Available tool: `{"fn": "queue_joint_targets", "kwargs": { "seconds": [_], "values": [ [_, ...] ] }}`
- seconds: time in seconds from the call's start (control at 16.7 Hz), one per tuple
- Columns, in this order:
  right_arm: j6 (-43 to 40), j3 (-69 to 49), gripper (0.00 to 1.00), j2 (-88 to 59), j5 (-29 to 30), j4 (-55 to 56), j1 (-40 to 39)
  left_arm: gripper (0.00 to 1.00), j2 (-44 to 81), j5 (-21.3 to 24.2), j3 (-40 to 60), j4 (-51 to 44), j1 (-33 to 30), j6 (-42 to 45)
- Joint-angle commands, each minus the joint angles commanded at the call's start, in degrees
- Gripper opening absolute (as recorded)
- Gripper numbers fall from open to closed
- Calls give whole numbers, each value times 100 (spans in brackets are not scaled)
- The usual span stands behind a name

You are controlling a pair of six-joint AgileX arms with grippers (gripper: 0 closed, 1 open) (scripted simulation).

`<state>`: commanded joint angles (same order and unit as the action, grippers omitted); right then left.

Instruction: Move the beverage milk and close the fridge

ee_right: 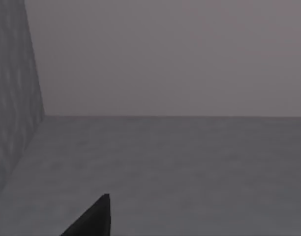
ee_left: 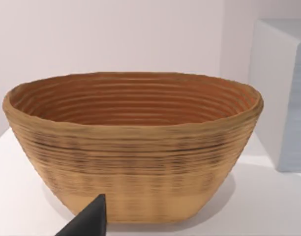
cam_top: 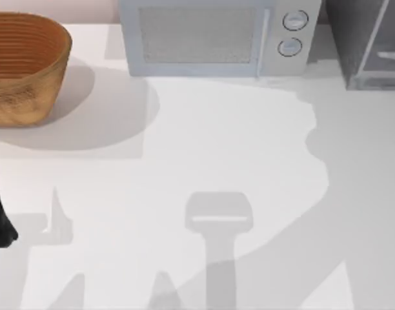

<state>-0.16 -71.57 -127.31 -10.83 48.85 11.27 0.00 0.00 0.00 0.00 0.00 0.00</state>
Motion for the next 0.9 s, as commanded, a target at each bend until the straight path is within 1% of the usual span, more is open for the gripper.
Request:
{"fn": "queue_joint_targets", "kwargs": {
  "seconds": [0.18,0.36,0.6,0.9],
  "values": [
    [92,397,100,710,44,-302,-73,100,0,0,0,0,0,0],
    [160,1011,100,1932,144,-769,-158,100,0,0,0,0,0,0],
    [183,2094,100,4132,362,-1579,-268,100,0,0,0,0,0,0],
    [135,3767,100,7354,690,-2759,-451,100,0,0,0,0,0,0]
  ]
}}
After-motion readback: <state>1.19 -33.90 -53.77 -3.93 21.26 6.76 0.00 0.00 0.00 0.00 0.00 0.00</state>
